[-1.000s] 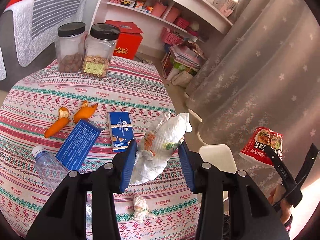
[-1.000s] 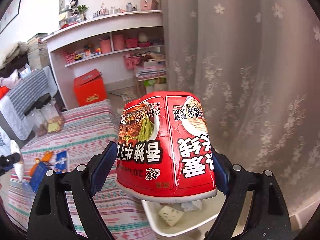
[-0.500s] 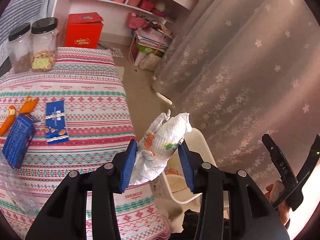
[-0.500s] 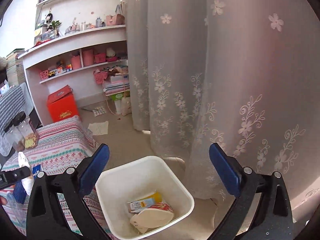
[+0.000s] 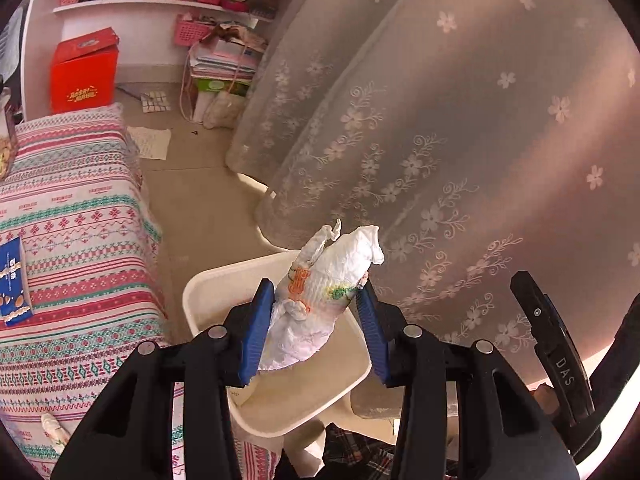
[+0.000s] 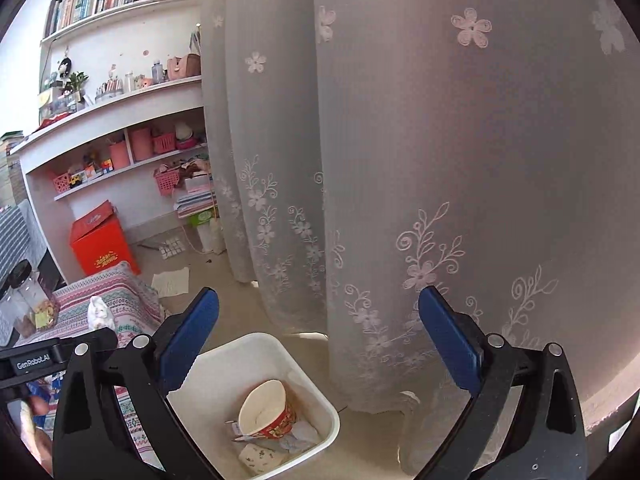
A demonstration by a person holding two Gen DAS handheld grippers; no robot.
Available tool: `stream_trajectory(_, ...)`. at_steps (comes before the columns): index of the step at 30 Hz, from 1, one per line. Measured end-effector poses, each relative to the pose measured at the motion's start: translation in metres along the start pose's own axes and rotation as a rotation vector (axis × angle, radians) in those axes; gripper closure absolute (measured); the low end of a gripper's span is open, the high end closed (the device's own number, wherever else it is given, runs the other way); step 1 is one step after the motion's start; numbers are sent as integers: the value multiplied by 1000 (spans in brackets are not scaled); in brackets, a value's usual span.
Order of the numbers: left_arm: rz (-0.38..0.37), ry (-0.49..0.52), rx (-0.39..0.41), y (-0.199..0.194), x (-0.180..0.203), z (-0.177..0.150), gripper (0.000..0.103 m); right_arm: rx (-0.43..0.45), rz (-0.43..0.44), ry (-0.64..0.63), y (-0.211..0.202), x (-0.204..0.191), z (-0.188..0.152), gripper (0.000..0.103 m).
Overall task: Collect trash
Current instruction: 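Lower the white wrapper into the white bin and open the left gripper, then reach the left gripper to the orange peel and grasp it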
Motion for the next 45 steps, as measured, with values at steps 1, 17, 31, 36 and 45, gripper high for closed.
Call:
stream_trajectory(1,-2,8,-8,4,5,1,60,1,-4,2,0,2,1,7)
stream_trajectory(17,147,32,-47,0,-17,-1,28,-11,71,-59,3,-29,3,7)
stream_trajectory(31,551,-104,-80,-80,-188,-5,25,-16,220,-363,-18,-177,-25,7)
stream_trajectory(36,684,-199,-105,-118,-271,-2,25,-47,292,-399,-23,-219,-33,7)
stream_trajectory(45,833,-376,-167,-157,-400,-22,33,-77,344,-494,-28,-277,-54,7)
Point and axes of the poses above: each gripper's, at about its wrist camera, not at the fingertips, and y roughly the way its jaws point, x to its right, z to its top, the point moved 2 cm from there along y, roughly the way its jaws point, and after that the axes turned 2 degrees about -z, right-handed, at the moved point
